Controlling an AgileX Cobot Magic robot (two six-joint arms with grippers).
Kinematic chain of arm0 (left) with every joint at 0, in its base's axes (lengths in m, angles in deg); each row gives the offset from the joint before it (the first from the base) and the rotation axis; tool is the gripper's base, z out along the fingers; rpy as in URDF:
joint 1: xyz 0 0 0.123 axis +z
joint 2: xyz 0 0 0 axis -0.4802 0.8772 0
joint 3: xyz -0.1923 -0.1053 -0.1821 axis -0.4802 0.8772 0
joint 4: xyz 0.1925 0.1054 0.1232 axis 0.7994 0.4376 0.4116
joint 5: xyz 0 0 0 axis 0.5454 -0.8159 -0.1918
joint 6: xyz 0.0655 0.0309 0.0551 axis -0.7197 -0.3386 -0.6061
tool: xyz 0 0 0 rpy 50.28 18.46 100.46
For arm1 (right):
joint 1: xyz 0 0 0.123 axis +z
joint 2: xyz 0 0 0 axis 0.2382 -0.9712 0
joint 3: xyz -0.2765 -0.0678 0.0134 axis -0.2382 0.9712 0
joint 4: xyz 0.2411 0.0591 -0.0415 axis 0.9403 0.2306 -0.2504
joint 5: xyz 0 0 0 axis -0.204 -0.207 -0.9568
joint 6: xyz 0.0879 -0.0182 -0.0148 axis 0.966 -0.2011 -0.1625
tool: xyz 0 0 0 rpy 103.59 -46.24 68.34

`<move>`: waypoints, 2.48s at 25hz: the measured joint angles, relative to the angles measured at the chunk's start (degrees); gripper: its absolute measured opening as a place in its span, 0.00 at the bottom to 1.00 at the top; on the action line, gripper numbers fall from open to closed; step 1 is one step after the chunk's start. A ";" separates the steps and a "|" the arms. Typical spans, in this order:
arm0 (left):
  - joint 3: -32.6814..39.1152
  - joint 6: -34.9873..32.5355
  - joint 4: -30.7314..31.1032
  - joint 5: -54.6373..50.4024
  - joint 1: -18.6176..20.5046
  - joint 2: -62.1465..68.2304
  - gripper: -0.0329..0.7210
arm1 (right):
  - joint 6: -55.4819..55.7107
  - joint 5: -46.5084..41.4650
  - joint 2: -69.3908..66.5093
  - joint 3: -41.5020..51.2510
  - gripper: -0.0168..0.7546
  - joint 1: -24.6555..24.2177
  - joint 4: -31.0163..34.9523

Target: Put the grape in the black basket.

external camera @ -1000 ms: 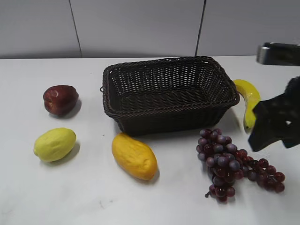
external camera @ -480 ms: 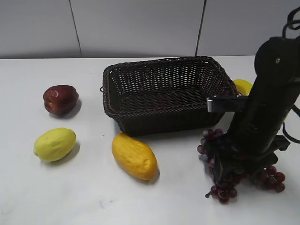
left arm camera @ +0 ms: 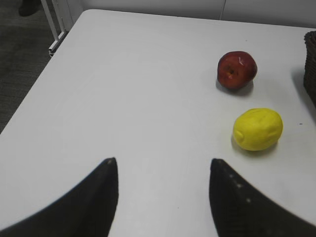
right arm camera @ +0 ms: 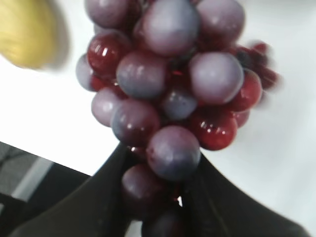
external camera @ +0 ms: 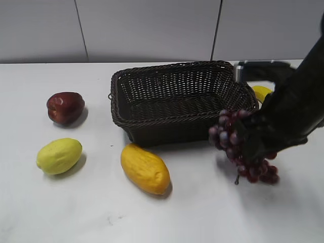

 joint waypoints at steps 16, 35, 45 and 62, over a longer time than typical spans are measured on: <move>0.00 0.00 0.00 0.00 0.00 0.00 0.78 | -0.79 1.61 -0.60 -36.07 0.29 0.00 -3.58; 0.00 0.00 -0.04 0.00 0.00 0.00 0.78 | -5.52 1.52 -33.05 -36.62 0.59 0.00 -3.56; 0.00 0.00 -0.04 0.00 0.00 0.00 0.78 | -5.37 -10.54 -33.05 -52.63 0.82 -3.15 -5.31; 0.00 0.00 0.00 0.00 0.00 0.00 0.78 | -4.14 -18.13 -28.38 -52.67 0.75 -19.18 -9.76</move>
